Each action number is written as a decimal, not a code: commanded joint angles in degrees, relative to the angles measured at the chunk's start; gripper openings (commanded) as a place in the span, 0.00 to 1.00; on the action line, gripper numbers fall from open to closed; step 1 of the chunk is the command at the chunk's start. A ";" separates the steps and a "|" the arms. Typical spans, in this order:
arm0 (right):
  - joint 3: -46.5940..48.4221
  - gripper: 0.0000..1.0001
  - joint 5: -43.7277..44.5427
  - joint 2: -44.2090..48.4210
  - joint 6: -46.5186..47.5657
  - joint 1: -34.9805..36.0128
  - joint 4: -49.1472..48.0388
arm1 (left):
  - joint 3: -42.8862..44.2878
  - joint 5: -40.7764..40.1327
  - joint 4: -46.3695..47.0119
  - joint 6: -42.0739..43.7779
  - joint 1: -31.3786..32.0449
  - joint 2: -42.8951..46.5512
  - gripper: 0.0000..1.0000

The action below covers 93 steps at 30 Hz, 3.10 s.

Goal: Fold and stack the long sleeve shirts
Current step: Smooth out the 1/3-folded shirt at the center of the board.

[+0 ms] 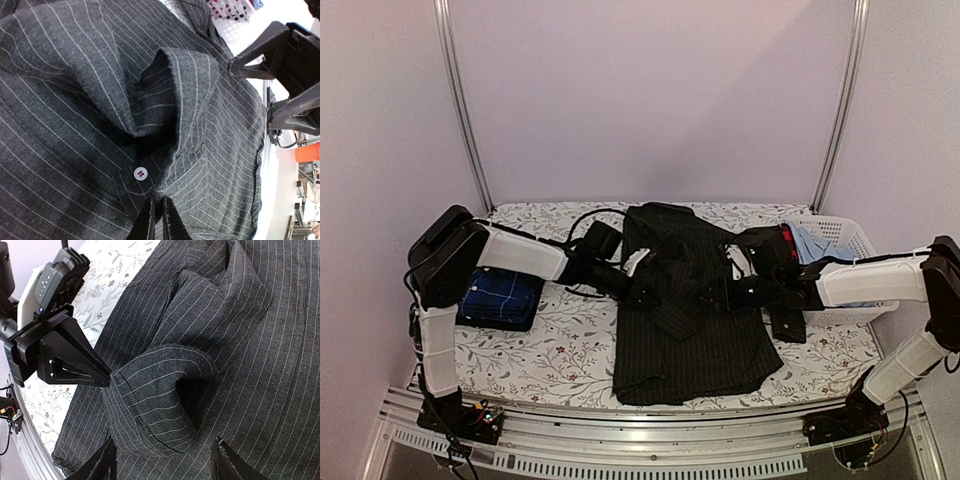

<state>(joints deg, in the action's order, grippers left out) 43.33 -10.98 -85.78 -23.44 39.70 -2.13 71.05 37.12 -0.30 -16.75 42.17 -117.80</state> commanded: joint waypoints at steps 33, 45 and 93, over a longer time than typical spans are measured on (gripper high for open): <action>8.83 0.63 3.68 -6.72 -1.97 -0.11 -0.34 | -10.13 -2.67 -11.54 -21.55 3.43 20.75 0.00; 17.39 0.63 4.44 -14.06 -3.41 -1.64 2.04 | -4.05 -6.80 -24.50 -14.65 6.85 26.48 0.00; -0.34 0.64 5.99 4.68 -8.77 3.69 12.86 | 5.79 -17.62 -22.61 -10.65 18.42 13.05 0.62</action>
<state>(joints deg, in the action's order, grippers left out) 44.23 -3.60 -82.19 -31.07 41.21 9.13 80.20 19.09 -26.87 -24.58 62.26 -110.17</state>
